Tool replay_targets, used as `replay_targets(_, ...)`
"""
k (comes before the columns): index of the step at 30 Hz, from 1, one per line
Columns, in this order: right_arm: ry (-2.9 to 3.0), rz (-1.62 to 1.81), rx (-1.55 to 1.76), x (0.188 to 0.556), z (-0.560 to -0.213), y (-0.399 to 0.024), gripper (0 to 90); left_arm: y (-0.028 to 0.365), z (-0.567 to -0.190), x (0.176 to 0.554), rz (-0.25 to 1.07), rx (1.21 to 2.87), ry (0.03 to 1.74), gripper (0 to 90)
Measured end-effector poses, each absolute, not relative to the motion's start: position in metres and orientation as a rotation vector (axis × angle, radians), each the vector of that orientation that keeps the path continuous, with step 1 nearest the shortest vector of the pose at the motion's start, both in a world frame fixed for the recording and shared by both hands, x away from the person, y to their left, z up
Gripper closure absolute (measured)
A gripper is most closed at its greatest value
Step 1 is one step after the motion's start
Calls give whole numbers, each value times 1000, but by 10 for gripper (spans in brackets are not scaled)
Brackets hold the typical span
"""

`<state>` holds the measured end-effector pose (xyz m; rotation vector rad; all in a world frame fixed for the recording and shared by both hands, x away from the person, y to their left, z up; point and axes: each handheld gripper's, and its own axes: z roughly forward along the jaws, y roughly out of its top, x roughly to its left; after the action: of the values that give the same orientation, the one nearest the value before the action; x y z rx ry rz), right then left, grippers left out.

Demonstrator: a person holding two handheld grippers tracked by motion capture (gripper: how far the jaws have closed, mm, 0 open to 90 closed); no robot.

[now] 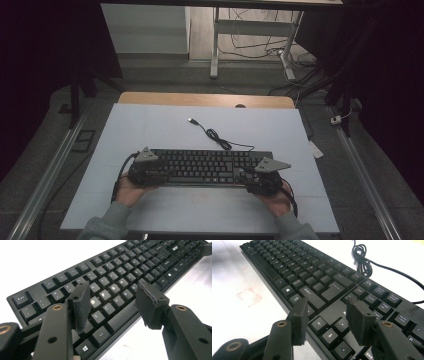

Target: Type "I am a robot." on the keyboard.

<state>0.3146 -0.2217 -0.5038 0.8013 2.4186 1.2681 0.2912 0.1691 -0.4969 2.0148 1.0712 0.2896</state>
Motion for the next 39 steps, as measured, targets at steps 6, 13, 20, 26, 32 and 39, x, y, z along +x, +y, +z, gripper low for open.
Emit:
replay_targets(6, 2424, 1265, 794, 314, -504, -220, 523, 166, -498, 296, 304, 2039, 1078, 438)
replay_targets(13, 2421, 1269, 800, 315, -505, -220, 522, 165, -498, 306, 310, 2050, 1092, 432)
replay_targets(20, 2421, 1272, 796, 314, -505, -219, 521, 163, -497, 313, 314, 2052, 1105, 435)
replay_targets(26, 2419, 1276, 794, 315, -505, -218, 521, 160, -499, 320, 304, 2074, 1101, 488)
replay_targets(32, 2431, 1267, 793, 314, -505, -218, 521, 156, -500, 325, 308, 2106, 1084, 570)
replay_targets(39, 2430, 1269, 794, 315, -506, -217, 521, 155, -505, 331, 309, 2136, 1093, 783)
